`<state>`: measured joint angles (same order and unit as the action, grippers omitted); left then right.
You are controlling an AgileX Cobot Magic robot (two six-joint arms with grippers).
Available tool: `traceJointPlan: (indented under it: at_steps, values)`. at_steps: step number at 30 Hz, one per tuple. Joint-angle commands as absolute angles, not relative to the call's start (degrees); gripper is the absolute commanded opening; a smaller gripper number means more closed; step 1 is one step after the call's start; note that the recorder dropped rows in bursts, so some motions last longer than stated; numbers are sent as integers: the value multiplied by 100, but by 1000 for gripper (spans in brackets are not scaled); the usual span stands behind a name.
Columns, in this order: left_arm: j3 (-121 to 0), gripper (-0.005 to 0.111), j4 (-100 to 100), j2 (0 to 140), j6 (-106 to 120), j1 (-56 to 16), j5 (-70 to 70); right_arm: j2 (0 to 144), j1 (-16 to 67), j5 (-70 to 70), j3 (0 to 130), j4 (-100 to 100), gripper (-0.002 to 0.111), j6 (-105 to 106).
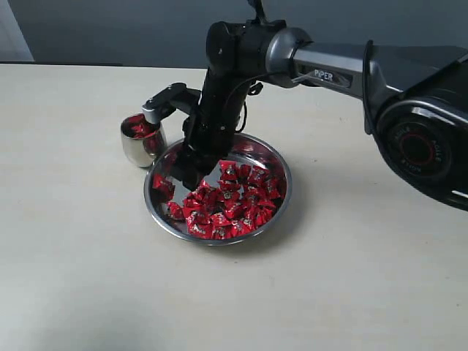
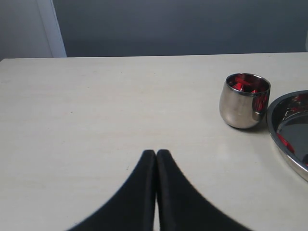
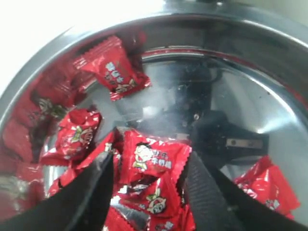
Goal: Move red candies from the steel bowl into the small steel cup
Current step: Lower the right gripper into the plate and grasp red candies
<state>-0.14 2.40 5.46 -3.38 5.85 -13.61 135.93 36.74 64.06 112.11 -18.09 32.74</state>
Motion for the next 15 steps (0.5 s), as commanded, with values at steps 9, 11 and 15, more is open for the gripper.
traceJointPlan:
  at_steps: [9,11,15]
  values:
    - [0,0,248,494,-350,556,-1336,13754,3672,6706,11226,-2157,47,3250]
    - [0,0,248,494,-350,556,-1336,13836,3672,6757,11226,-2258,47,3250]
    - [0,0,248,494,-350,556,-1336,13872,3672,6797,11226,-2403,47,3250]
